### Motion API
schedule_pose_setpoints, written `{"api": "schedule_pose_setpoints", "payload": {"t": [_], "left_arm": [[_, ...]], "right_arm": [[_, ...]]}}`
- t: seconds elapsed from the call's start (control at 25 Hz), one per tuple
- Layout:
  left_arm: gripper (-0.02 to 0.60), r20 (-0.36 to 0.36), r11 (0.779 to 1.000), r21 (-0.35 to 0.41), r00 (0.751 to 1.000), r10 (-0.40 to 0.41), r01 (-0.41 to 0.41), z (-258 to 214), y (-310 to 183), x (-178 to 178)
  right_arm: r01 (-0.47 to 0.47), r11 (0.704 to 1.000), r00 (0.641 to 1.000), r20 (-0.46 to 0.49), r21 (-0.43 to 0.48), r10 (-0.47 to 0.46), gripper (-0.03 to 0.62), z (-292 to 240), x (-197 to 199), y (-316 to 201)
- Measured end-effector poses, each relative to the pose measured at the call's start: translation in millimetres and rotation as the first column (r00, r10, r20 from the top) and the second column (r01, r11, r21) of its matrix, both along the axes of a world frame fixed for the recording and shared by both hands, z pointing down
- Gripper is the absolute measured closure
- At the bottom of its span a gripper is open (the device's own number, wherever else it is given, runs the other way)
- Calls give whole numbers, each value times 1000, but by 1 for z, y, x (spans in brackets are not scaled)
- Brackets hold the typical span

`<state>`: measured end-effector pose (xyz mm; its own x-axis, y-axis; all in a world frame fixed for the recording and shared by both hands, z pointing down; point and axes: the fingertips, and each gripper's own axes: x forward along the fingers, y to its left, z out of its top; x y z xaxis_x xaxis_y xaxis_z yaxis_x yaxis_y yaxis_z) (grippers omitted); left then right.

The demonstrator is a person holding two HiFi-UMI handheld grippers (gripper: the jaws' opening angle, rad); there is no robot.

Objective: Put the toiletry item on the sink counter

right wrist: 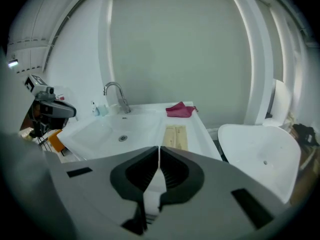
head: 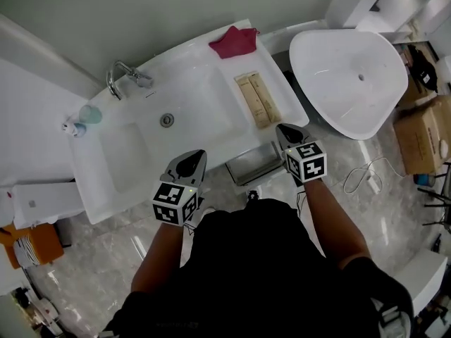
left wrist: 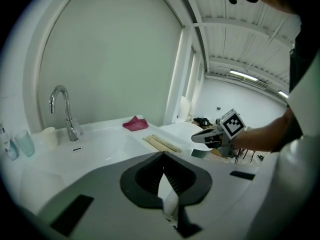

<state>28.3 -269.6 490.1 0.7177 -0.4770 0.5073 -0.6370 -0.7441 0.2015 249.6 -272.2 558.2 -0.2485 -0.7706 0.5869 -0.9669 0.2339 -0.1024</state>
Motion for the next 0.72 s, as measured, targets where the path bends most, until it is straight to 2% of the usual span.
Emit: {"api": "schedule_pose_setpoints", "payload": {"t": [0.32, 0.48, 0.72], "left_arm": [[577, 25, 986, 9, 985, -168, 168, 7, 5, -12], [577, 35, 972, 5, 972, -234, 234, 9, 14, -18], [577, 58, 956, -4, 954, -293, 293, 14, 35, -28]], "right_arm": [[118, 990, 982, -139, -73, -127, 588, 51, 20, -43], [166, 979, 967, -177, -116, -185, 530, 70, 20, -62], [175, 966, 953, -216, -189, -215, 495, 98, 26, -79]]}}
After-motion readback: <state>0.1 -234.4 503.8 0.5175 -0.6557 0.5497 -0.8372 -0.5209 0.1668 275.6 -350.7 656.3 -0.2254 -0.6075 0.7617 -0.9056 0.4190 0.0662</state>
